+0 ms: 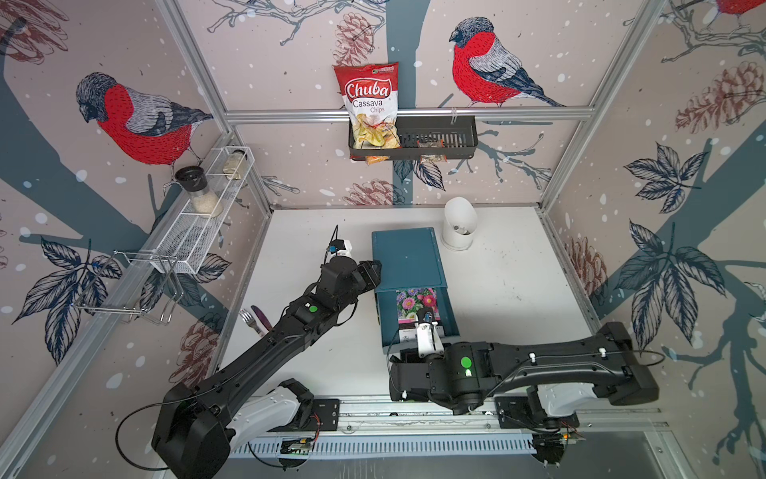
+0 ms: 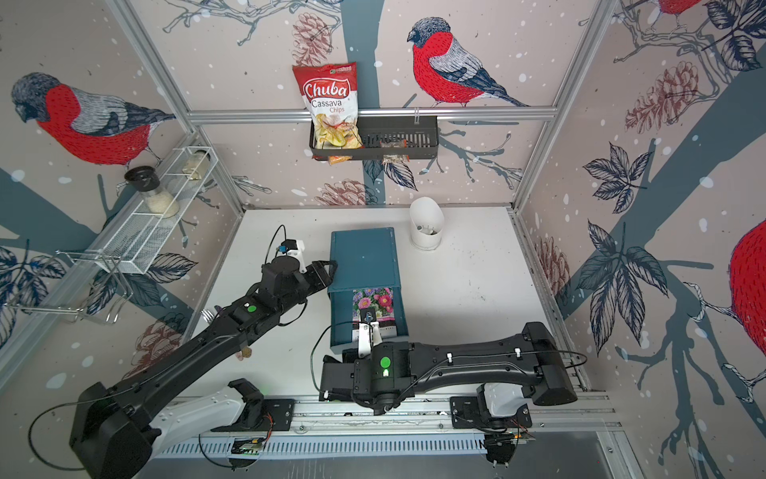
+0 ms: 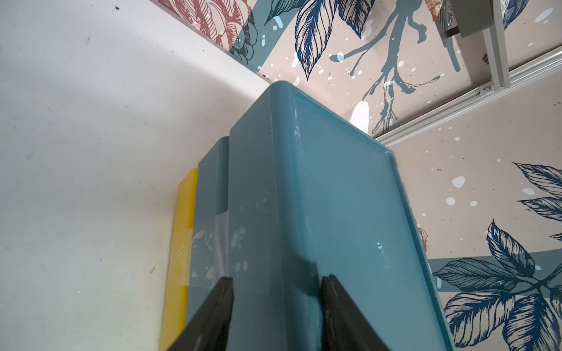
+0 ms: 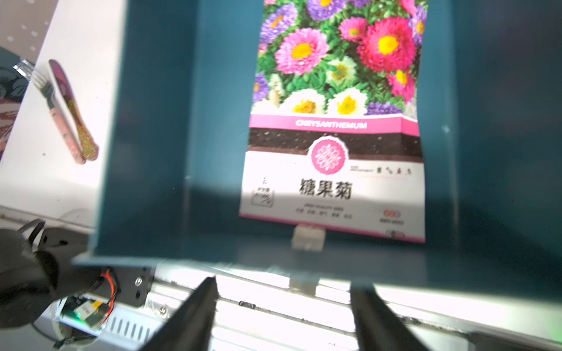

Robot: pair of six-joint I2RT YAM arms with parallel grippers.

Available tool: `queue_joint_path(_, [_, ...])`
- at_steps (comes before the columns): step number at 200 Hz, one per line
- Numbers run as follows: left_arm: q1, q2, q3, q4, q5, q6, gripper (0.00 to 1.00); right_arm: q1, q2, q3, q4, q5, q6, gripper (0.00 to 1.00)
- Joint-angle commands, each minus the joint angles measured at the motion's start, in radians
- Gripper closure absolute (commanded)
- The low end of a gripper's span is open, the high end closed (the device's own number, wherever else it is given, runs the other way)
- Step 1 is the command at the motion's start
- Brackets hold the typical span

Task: Take the seed bags out of the drawer
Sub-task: Open the drawer in the storage box, then pick up the seed packet from the drawer.

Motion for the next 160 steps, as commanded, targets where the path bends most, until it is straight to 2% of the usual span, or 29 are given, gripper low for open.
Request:
queue_joint_path(1, [0.004,-0.016,0.036,-0.159,0.011,0.067,0.44,0.052,0.023,0.102,-0.195,0.099,0.054,0.23])
queue_joint_path(17, [-0.001,-0.030,0.086,-0.186,0.017,0.094,0.43,0.070,-0.009,0.130,-0.197,0.098,0.025,0.12])
queue_joint_path(64, [-0.080,-0.102,0.180,-0.285,-0.011,0.145,0.42,0.010,-0.124,0.106,-0.193,0.116,0.071,0.11])
queue_joint_path(86, [-0.146,-0.140,0.162,-0.330,0.009,0.149,0.42,-0.108,-0.140,0.103,-0.132,0.088,-0.015,0.19])
queue_joint_path(104, [-0.202,-0.178,0.124,-0.360,0.022,0.114,0.43,-0.212,-0.141,0.086,-0.033,0.026,-0.141,0.26])
queue_joint_path(133, [-0.285,-0.239,0.056,-0.380,0.034,0.045,0.43,-0.328,-0.110,0.061,0.046,-0.030,-0.241,0.29])
queue_joint_path(160, [-0.299,-0.260,0.027,-0.413,0.023,0.024,0.44,-0.393,-0.087,0.026,0.110,-0.086,-0.291,0.31])
